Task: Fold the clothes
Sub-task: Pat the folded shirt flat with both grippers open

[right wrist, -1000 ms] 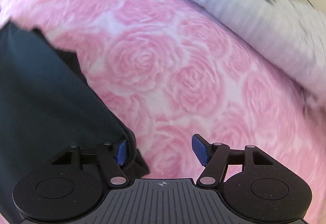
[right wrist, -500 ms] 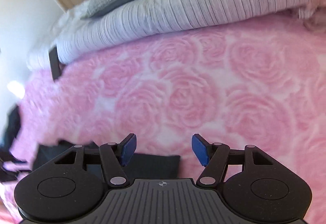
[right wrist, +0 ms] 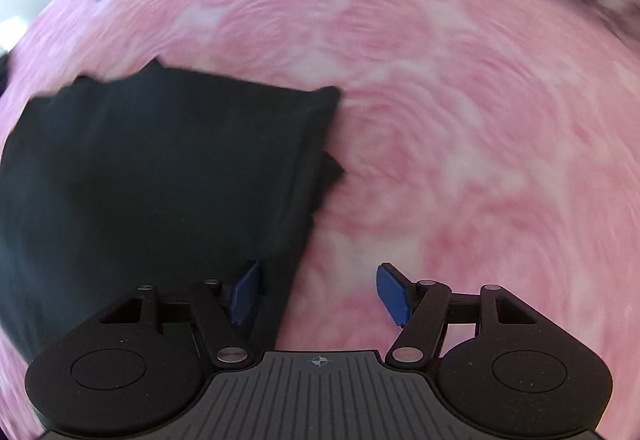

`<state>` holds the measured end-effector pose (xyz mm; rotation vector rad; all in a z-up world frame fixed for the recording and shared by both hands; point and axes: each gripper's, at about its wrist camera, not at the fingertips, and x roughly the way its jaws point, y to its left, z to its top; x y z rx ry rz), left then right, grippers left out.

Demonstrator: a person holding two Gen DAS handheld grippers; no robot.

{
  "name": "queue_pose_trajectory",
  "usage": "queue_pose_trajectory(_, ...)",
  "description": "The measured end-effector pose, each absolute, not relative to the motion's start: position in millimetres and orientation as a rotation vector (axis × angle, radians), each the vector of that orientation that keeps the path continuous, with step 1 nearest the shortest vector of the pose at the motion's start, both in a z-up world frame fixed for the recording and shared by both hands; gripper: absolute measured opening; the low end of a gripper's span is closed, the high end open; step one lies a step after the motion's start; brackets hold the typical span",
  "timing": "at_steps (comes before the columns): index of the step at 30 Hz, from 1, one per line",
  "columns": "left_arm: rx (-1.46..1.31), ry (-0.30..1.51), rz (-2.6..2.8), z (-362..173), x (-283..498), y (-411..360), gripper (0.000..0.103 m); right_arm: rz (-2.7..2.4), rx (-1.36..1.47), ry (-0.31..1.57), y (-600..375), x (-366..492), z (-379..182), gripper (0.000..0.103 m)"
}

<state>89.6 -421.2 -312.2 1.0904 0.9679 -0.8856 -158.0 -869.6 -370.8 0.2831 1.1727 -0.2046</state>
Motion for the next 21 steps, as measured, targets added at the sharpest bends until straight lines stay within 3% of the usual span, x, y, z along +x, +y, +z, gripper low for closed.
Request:
queue_pose_trajectory(7, 1.155, 0.885, -0.947, -276, 77, -383, 0.027, -0.211, 0.182, 1.091, -789, -184, -323, 0.064)
queue_pose_trajectory(12, 1.25, 0.716, -1.166, -266, 71, -352, 0.046, -0.164, 0.172, 1.043, -689, -178, -313, 0.064)
queue_pose_trajectory(15, 1.338, 0.561, -1.318, -275, 75, -334, 0.052, -0.145, 0.14, 1.047, -609, -164, -317, 0.064)
queue_pose_trajectory(19, 1.471, 0.197, -1.527, -300, 88, -318, 0.054, -0.184, 0.023, 1.039, -504, -149, -324, 0.064)
queue_pose_trajectory(21, 1.531, 0.024, -1.586, -309, 99, -311, 0.054, -0.249, -0.016, 1.063, -460, -144, -335, 0.07)
